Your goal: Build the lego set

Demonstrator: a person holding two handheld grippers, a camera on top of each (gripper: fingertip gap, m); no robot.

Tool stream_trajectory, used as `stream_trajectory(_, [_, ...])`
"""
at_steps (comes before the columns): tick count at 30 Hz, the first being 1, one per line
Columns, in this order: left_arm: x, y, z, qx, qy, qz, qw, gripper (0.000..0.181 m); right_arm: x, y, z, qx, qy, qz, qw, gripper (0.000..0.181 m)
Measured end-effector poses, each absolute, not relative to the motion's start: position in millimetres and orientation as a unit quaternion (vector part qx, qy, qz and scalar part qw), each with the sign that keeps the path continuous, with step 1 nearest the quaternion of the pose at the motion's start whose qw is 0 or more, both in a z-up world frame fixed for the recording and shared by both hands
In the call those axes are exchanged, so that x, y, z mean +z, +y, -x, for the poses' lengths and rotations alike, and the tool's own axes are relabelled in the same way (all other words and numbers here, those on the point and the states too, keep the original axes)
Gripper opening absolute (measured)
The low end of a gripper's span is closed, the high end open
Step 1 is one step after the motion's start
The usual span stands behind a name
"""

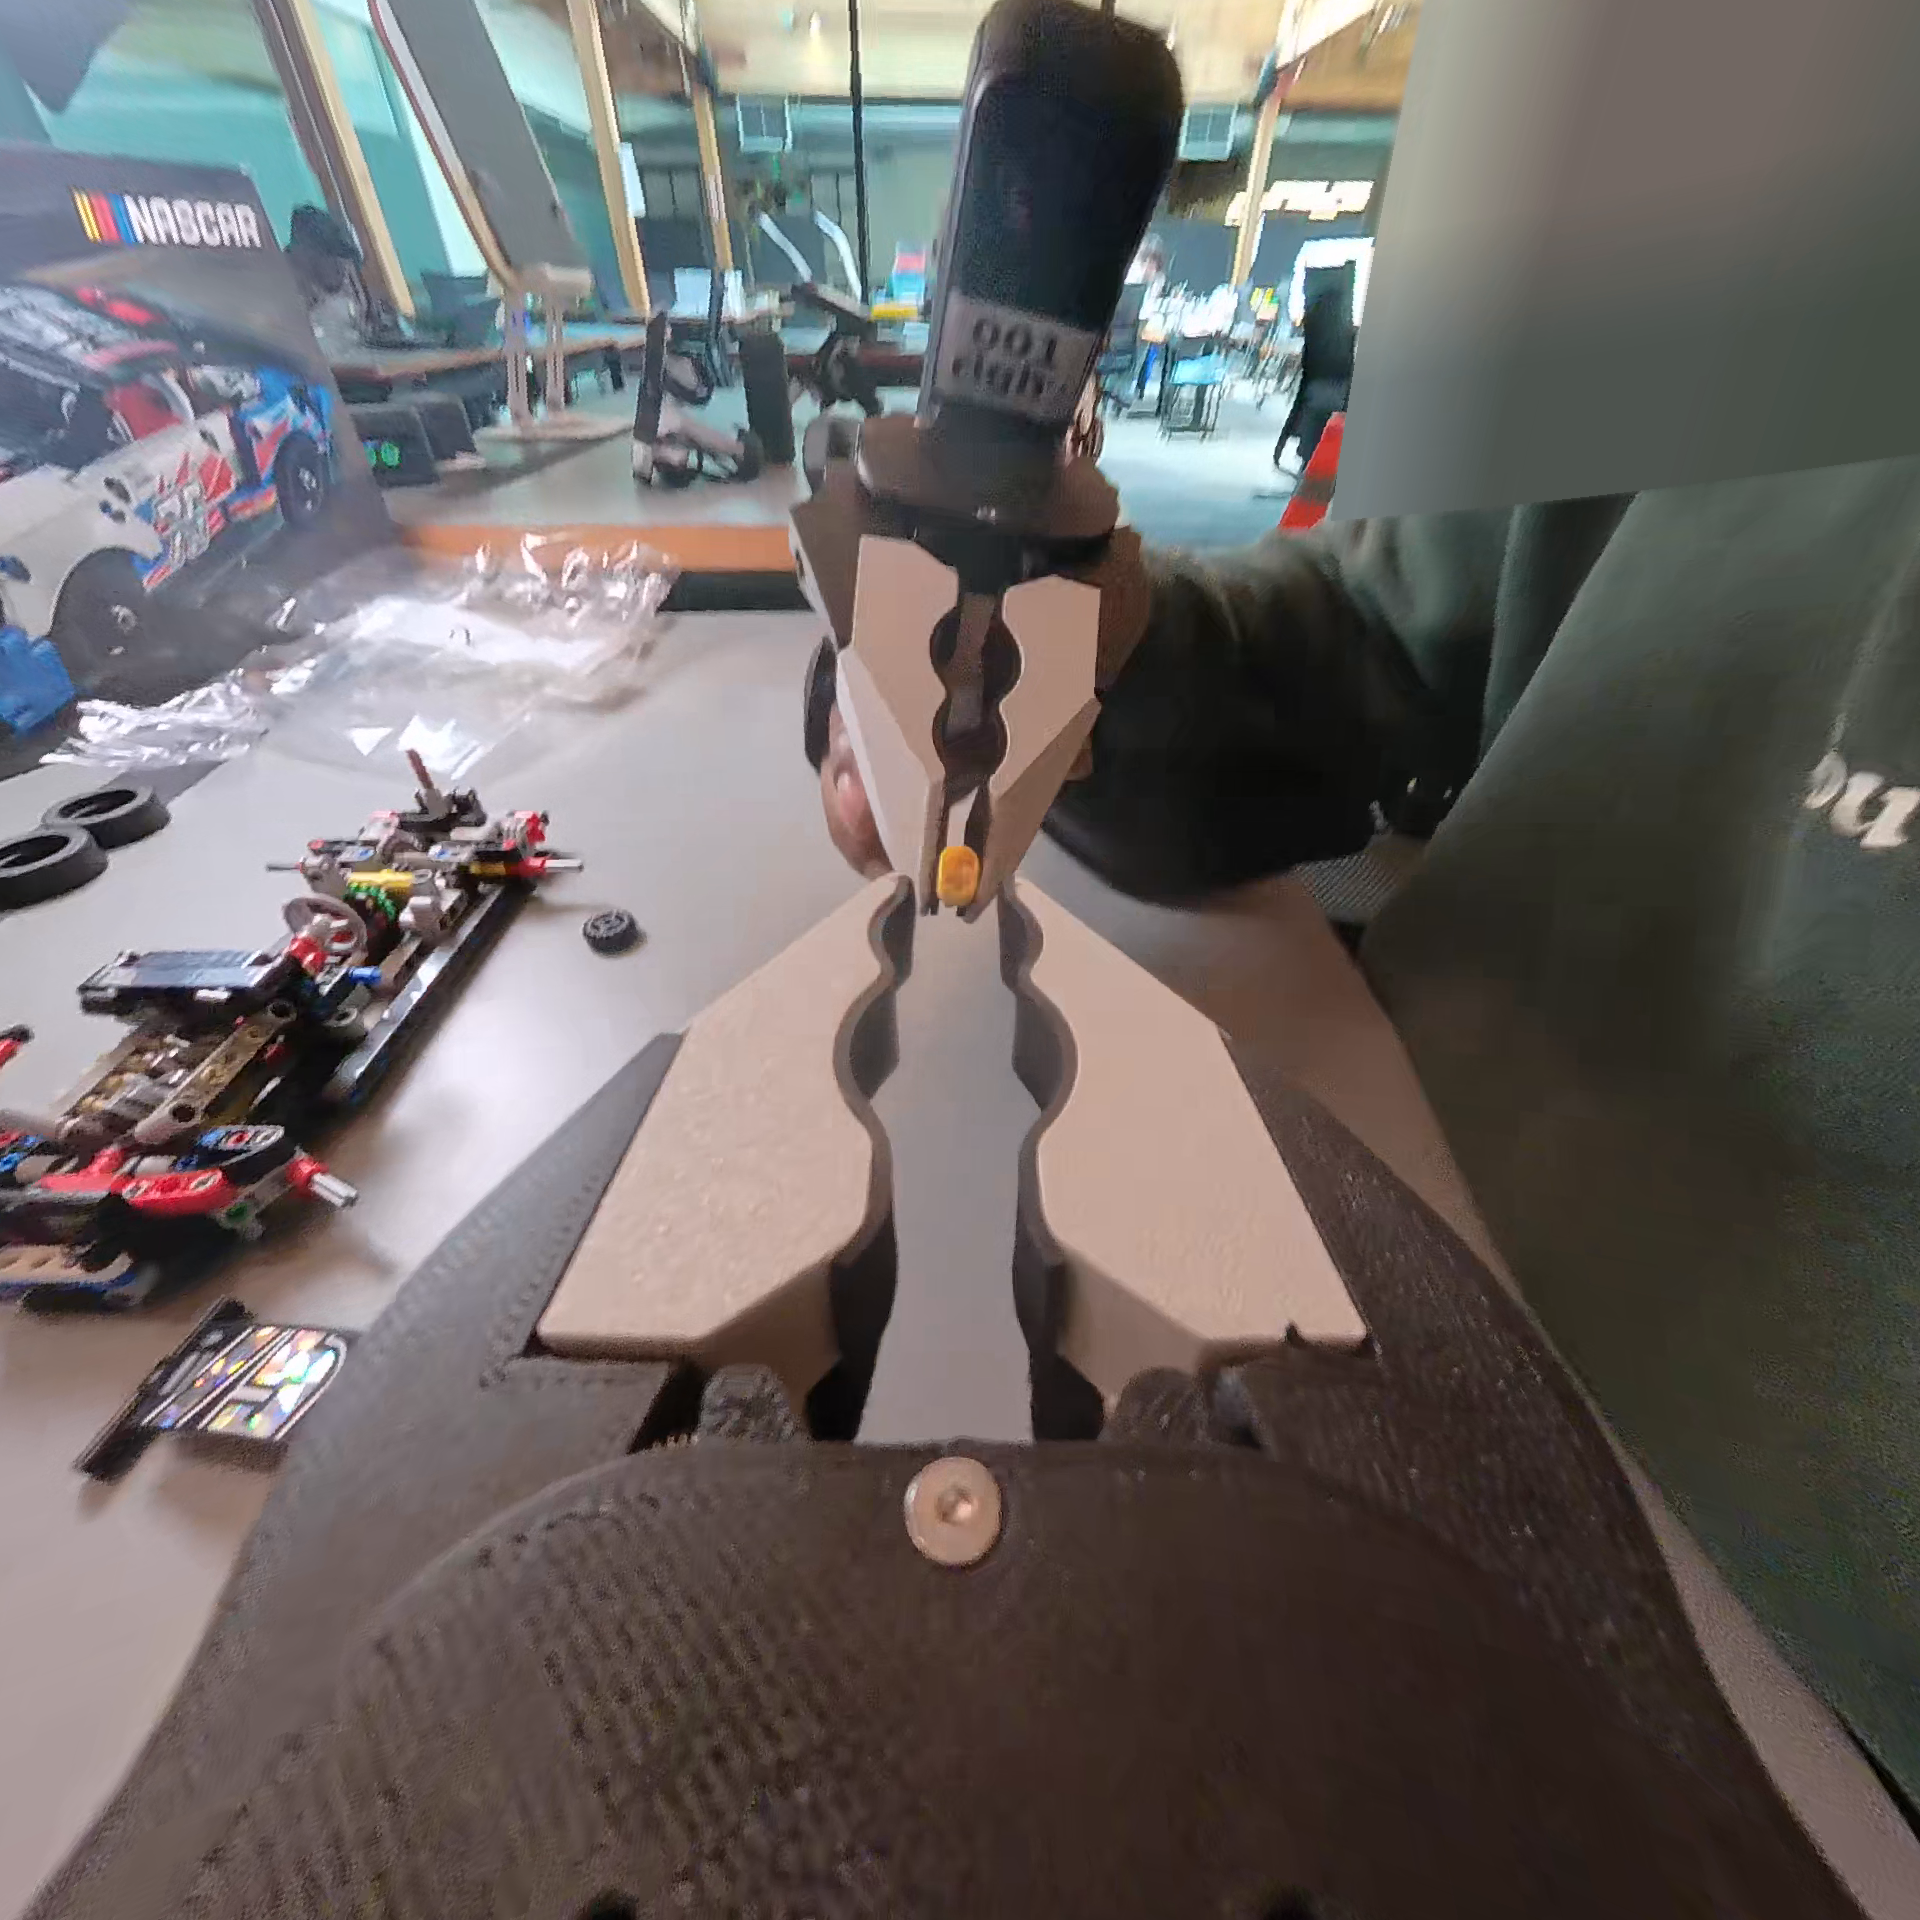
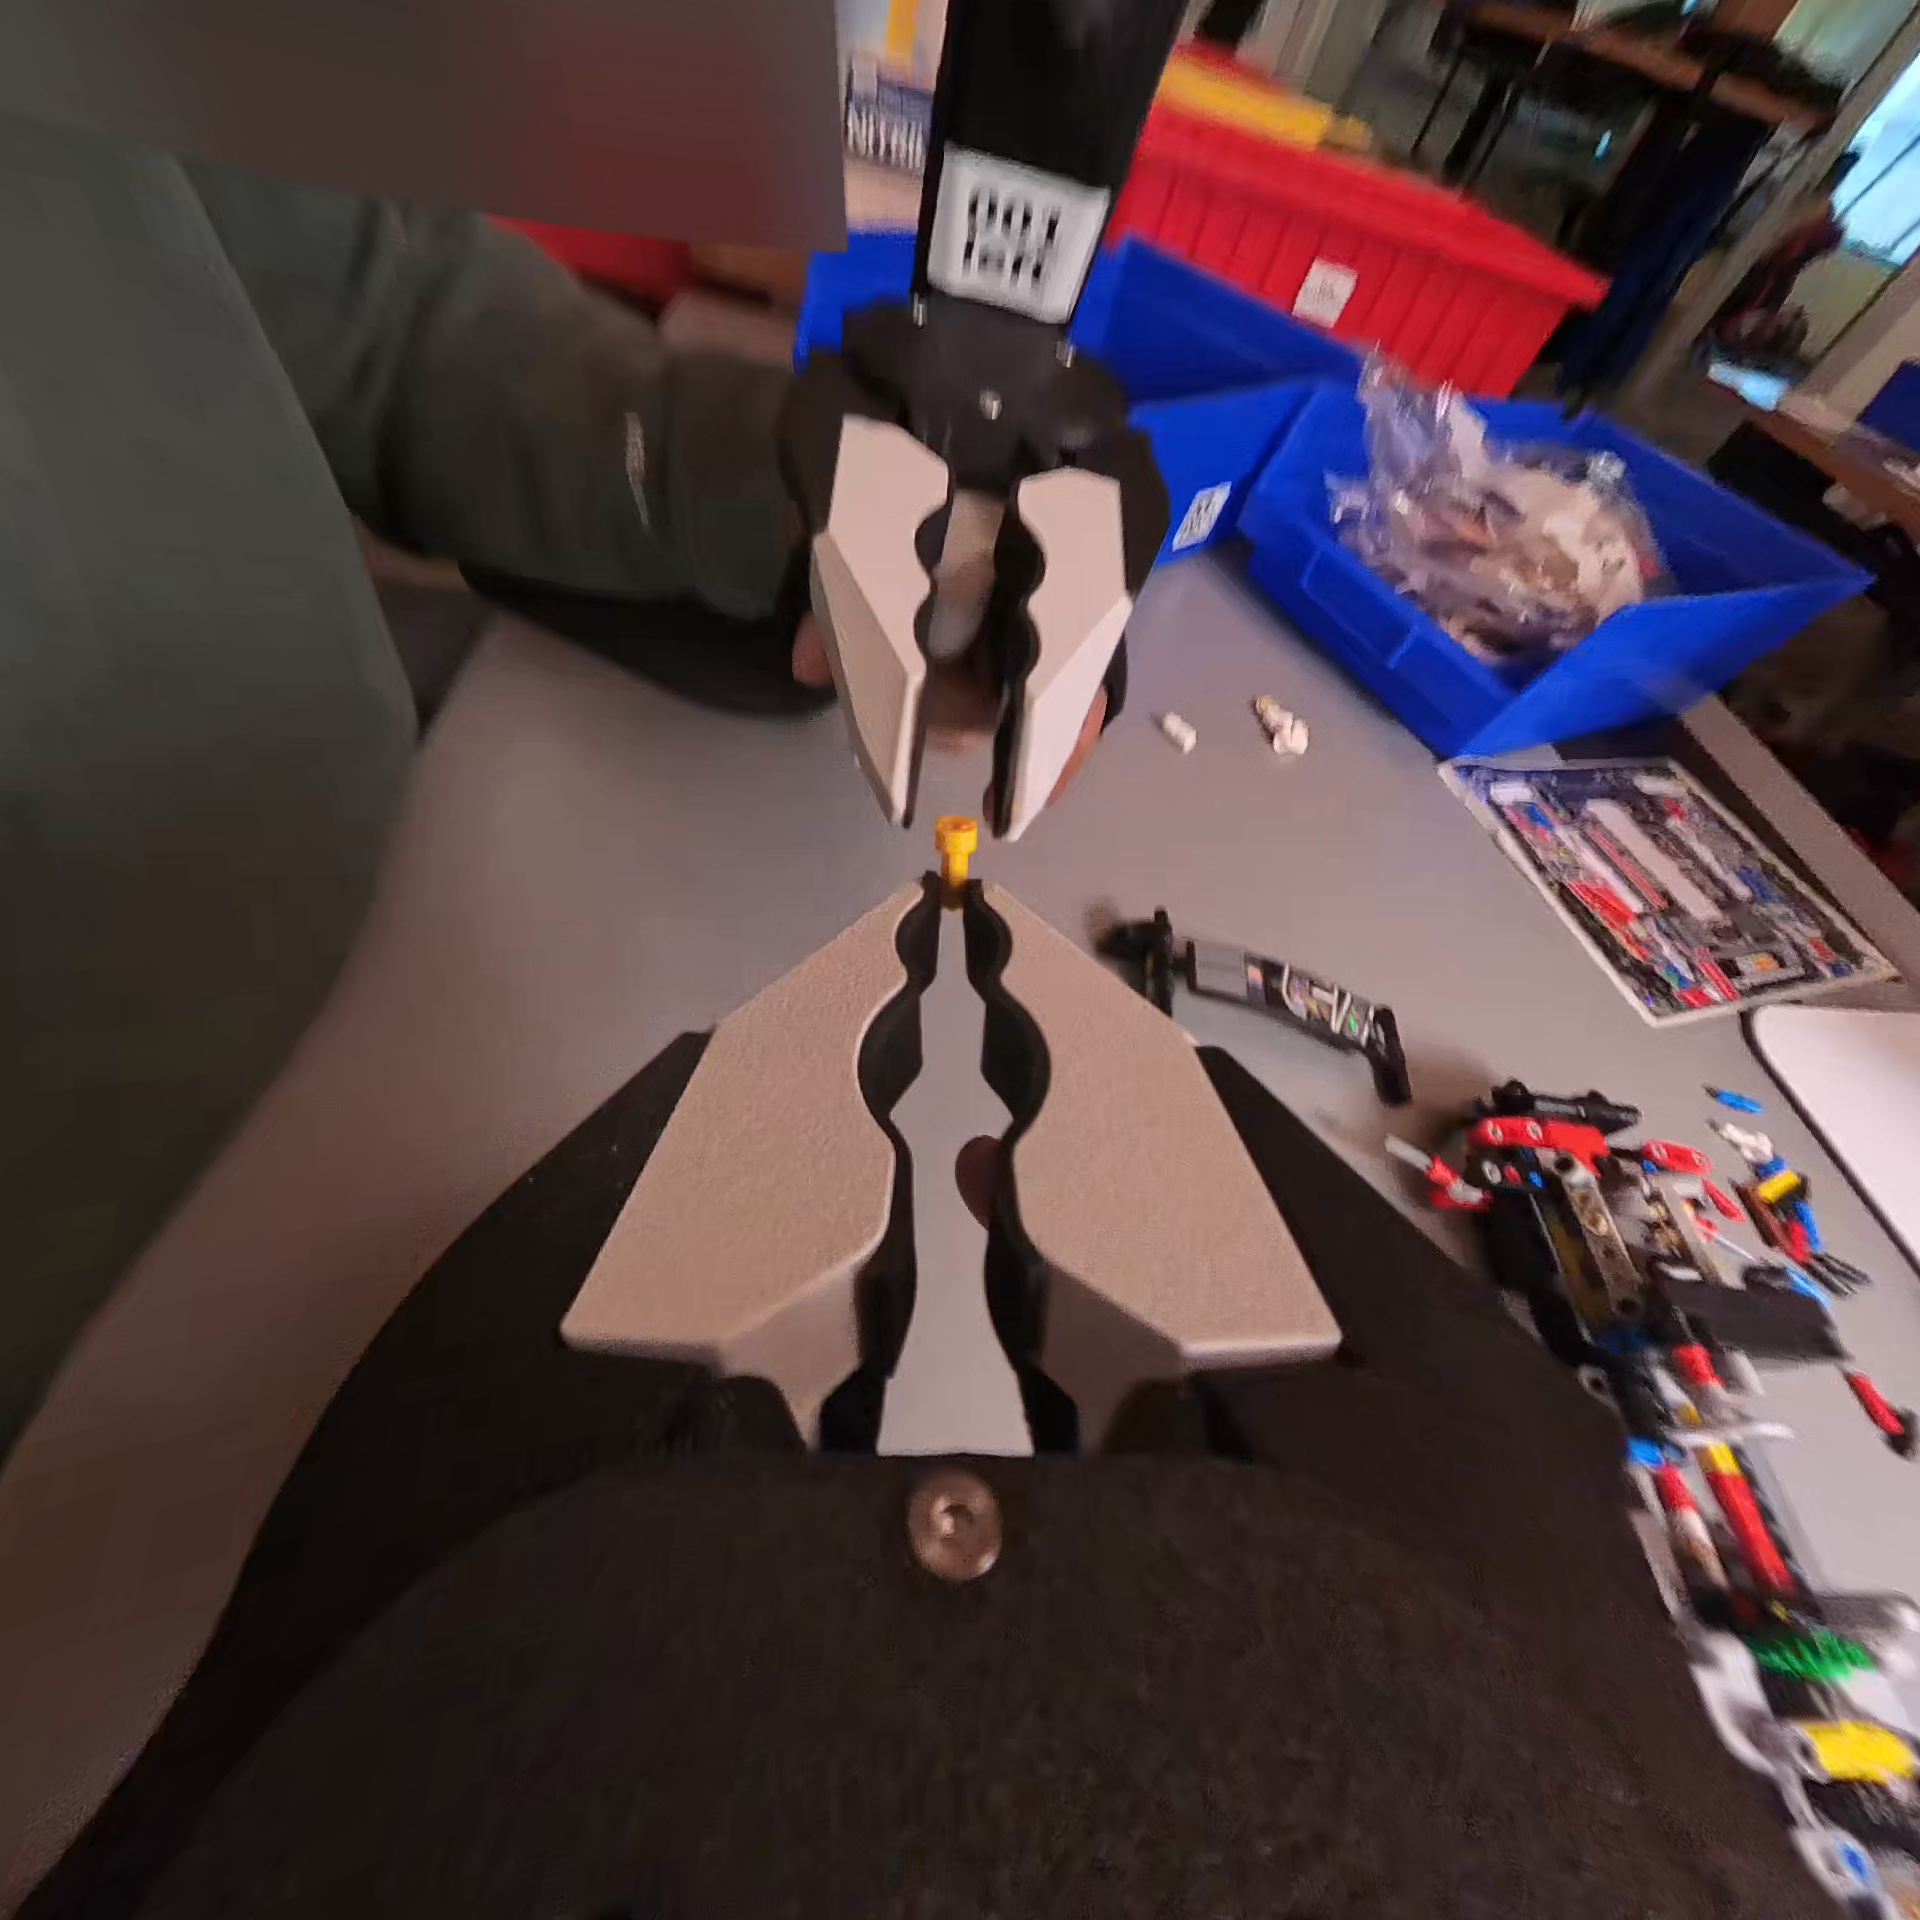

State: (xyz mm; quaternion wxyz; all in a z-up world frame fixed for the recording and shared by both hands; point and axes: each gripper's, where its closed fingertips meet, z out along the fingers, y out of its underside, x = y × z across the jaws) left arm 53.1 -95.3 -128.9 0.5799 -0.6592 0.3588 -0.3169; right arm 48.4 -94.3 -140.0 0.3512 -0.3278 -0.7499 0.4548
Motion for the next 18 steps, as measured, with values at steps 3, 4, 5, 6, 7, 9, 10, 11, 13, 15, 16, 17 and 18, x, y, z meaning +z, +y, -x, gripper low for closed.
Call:
stream_trajectory(3, [-148, -93, -55, -0.276, 0.384, 0.690, 0.549, 0.017, -163, -92, -48, 0.389, -0.789, 0.332, 0.341, 0.001])
stream_trajectory(4, [-154, -92, -56, -0.263, 0.392, 0.698, 0.538, 0.016, -168, -93, -48, 0.380, -0.795, 0.334, 0.335, 0.001])
stream_trajectory(5, [-159, -91, -56, -0.252, 0.396, 0.705, 0.531, 0.013, -172, -94, -48, 0.374, -0.799, 0.334, 0.332, 0.000])
stream_trajectory(6, [-163, -91, -57, -0.247, 0.400, 0.708, 0.526, 0.010, -174, -94, -48, 0.370, -0.801, 0.334, 0.331, 0.000])
stream_trajectory(7, [-164, -92, -58, -0.250, 0.403, 0.708, 0.524, 0.005, -173, -94, -49, 0.372, -0.801, 0.334, 0.330, 0.000])
stream_trajectory(9, [-158, -92, -58, -0.259, 0.396, 0.701, 0.533, 0.005, -167, -93, -50, 0.397, -0.788, 0.337, 0.329, 0.000])
stream_trajectory(10, [-153, -92, -57, -0.269, 0.389, 0.695, 0.541, 0.005, -160, -93, -50, 0.416, -0.777, 0.337, 0.332, 0.001])
stream_trajectory(11, [-146, -92, -57, -0.286, 0.378, 0.685, 0.553, 0.005, -152, -93, -50, 0.442, -0.761, 0.335, 0.337, 0.001])
stream_trajectory(13, [-128, -94, -57, -0.335, 0.350, 0.655, 0.580, 0.005, -132, -95, -51, 0.510, -0.719, 0.330, 0.338, 0.001])
stream_trajectory(15, [-116, -95, -57, -0.368, 0.327, 0.630, 0.600, 0.005, -118, -96, -51, 0.557, -0.683, 0.328, 0.339, 0.001])
stream_trajectory(16, [-113, -95, -56, -0.376, 0.322, 0.623, 0.606, 0.005, -115, -97, -51, 0.571, -0.670, 0.327, 0.344, 0.001])
stream_trajectory(17, [-110, -96, -56, -0.382, 0.318, 0.616, 0.612, 0.005, -111, -97, -50, 0.584, -0.657, 0.327, 0.347, 0.001])
stream_trajectory(18, [-108, -96, -56, -0.386, 0.315, 0.612, 0.614, 0.005, -109, -98, -50, 0.594, -0.648, 0.328, 0.348, 0.001])
